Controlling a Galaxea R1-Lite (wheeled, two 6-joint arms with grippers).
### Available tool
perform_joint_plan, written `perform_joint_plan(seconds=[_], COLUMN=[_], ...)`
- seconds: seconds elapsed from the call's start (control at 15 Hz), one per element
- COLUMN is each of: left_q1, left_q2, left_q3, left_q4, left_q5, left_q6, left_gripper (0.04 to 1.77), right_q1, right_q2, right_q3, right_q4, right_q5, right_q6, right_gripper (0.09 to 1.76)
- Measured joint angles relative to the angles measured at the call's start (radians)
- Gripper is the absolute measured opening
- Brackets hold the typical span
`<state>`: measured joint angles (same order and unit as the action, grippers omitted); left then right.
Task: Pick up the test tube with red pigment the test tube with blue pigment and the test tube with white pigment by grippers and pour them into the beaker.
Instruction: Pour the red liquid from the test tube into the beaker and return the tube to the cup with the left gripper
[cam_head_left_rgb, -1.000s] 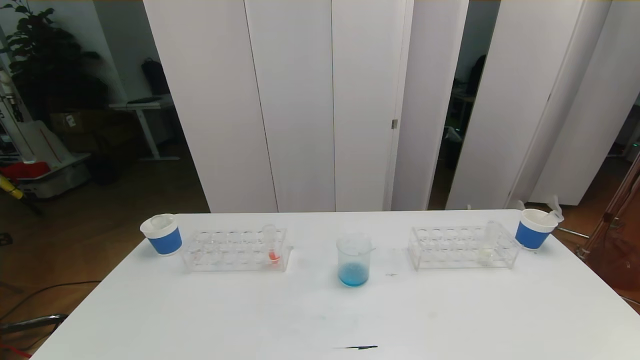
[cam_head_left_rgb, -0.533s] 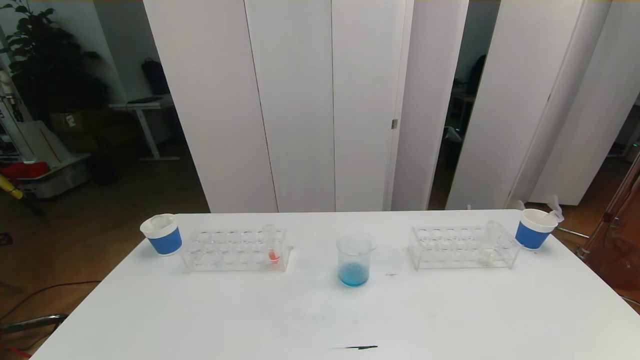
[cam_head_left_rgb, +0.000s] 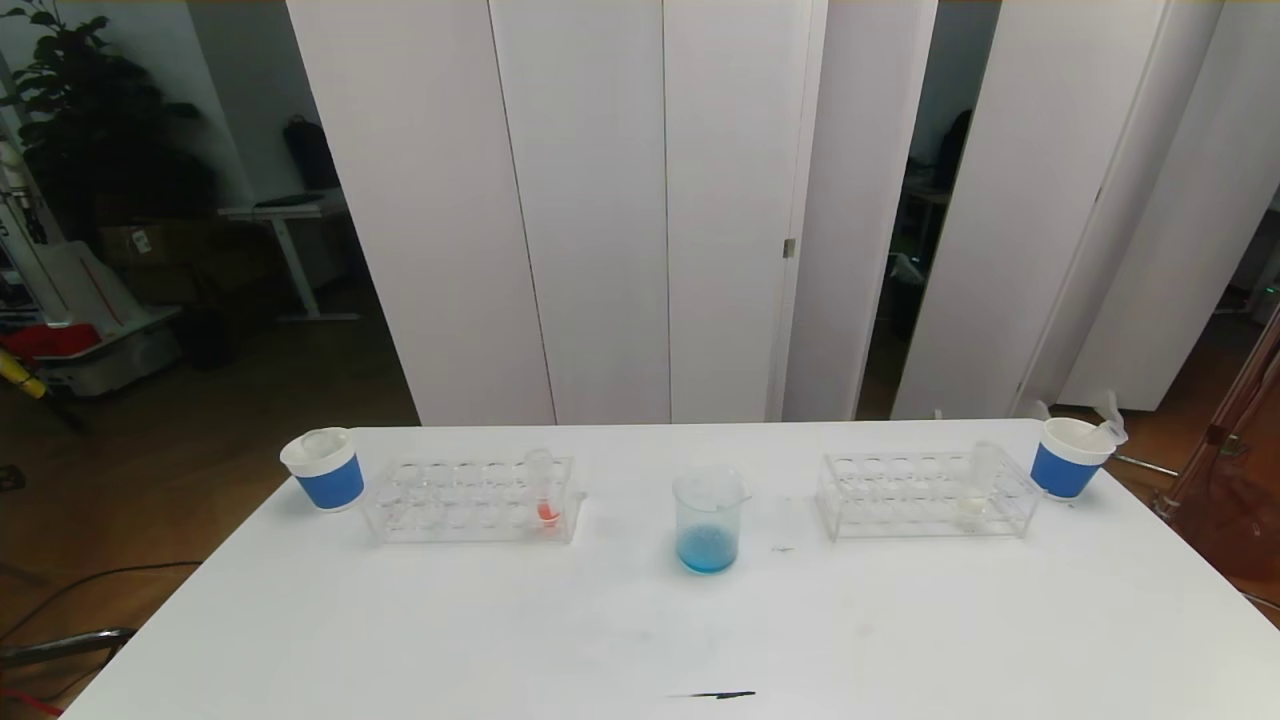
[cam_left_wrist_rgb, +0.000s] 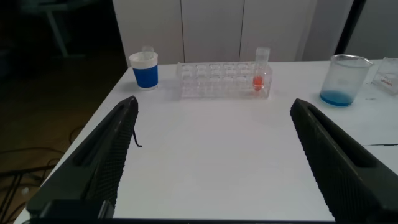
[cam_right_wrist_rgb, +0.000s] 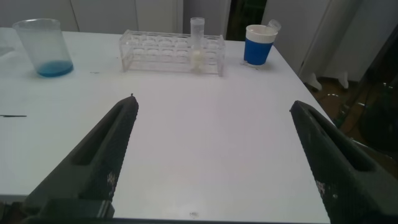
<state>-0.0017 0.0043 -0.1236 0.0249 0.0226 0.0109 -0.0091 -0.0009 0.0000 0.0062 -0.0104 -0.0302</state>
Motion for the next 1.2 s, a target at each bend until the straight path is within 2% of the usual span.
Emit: perform_joint_plan(seconds=[0.27, 0.47, 0.67, 0.93, 1.2], left_q1=[0.000, -0.001, -0.001, -0.002, -0.014], left_q2=[0.135, 0.329, 0.556, 0.839, 1.086], left_q3=[-0.244, -0.431, -0.572, -0.660, -0.656], left_q4=[0.027, 0.026, 0.021, -0.105, -0.260], left_q5=[0.017, 0.026, 0.020, 0.011, 0.017], left_q6=[-0.012, -0.049, -0.095, -0.120, -0.128], left_gripper=[1.75, 1.75, 1.75, 1.75, 1.75], right_q1=[0.000, 0.000, 0.000, 0.000, 0.000], right_q2=[0.000, 0.000, 0.000, 0.000, 0.000], right_q3=[0.000, 0.000, 0.000, 0.000, 0.000], right_q4=[0.000, 0.000, 0.000, 0.000, 0.000], right_q5=[0.000, 0.000, 0.000, -0.001, -0.001], right_q6=[0.000, 0.000, 0.000, 0.000, 0.000], right_gripper=[1.75, 1.75, 1.75, 1.75, 1.75])
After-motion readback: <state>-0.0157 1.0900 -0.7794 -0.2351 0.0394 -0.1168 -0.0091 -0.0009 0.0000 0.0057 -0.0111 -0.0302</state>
